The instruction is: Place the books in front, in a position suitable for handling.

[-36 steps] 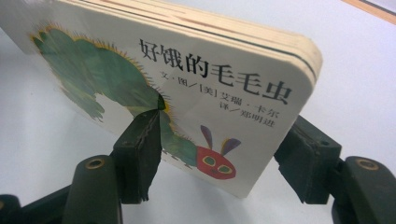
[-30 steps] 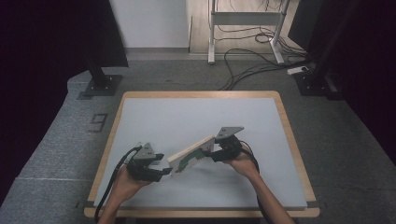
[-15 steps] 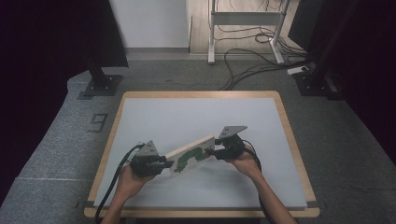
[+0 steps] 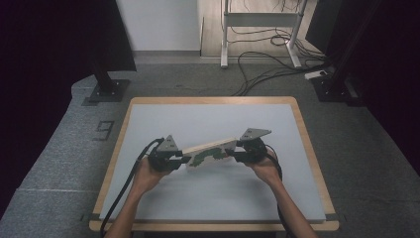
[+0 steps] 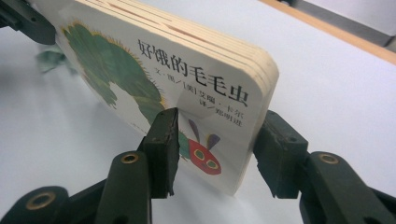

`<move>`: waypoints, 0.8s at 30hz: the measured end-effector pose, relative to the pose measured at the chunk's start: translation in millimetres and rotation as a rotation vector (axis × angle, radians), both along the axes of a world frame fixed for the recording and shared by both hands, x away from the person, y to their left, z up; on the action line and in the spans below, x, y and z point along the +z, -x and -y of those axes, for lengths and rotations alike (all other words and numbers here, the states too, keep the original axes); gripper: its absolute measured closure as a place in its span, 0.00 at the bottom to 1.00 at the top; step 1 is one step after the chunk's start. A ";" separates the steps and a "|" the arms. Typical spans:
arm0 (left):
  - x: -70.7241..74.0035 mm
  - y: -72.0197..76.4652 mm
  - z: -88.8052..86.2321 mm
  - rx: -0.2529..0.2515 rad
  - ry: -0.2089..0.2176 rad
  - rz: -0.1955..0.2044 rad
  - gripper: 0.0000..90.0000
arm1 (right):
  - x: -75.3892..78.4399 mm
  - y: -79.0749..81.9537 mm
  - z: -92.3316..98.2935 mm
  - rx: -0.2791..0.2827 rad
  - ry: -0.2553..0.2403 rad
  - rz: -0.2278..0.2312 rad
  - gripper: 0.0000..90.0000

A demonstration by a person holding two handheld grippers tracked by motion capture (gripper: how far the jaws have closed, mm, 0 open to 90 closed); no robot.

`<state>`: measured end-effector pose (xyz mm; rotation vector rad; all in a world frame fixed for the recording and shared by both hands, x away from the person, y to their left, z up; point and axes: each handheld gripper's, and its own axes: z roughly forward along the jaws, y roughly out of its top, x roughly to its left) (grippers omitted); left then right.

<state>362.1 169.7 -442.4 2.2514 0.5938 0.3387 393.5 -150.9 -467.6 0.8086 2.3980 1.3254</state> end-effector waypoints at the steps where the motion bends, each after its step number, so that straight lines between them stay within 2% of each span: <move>1: -0.4 -3.0 2.1 -0.001 0.001 0.004 0.77 | -0.4 -1.7 2.0 -0.008 -0.001 0.001 0.57; 4: -2.7 -8.5 4.2 -0.002 0.009 0.007 0.77 | -1.8 -4.9 5.7 -0.025 -0.009 -0.003 0.57; 7: -8.7 -12.5 6.0 0.002 0.024 -0.011 0.76 | -7.2 -7.2 9.3 -0.038 -0.014 -0.019 0.57; 10: -7.9 -8.7 8.0 0.008 0.021 -0.013 0.75 | -8.8 -5.0 12.4 -0.037 -0.032 -0.031 0.57; 15: -7.9 -1.4 8.5 0.017 0.044 -0.038 0.72 | -6.2 1.8 15.9 -0.022 -0.037 -0.036 0.55; 19: -9.0 5.1 8.5 0.018 0.059 -0.051 0.69 | -3.5 7.5 17.9 -0.006 -0.028 -0.038 0.53; 24: -11.3 13.3 7.4 0.022 0.070 -0.049 0.66 | -3.5 13.3 19.0 0.006 -0.021 -0.044 0.50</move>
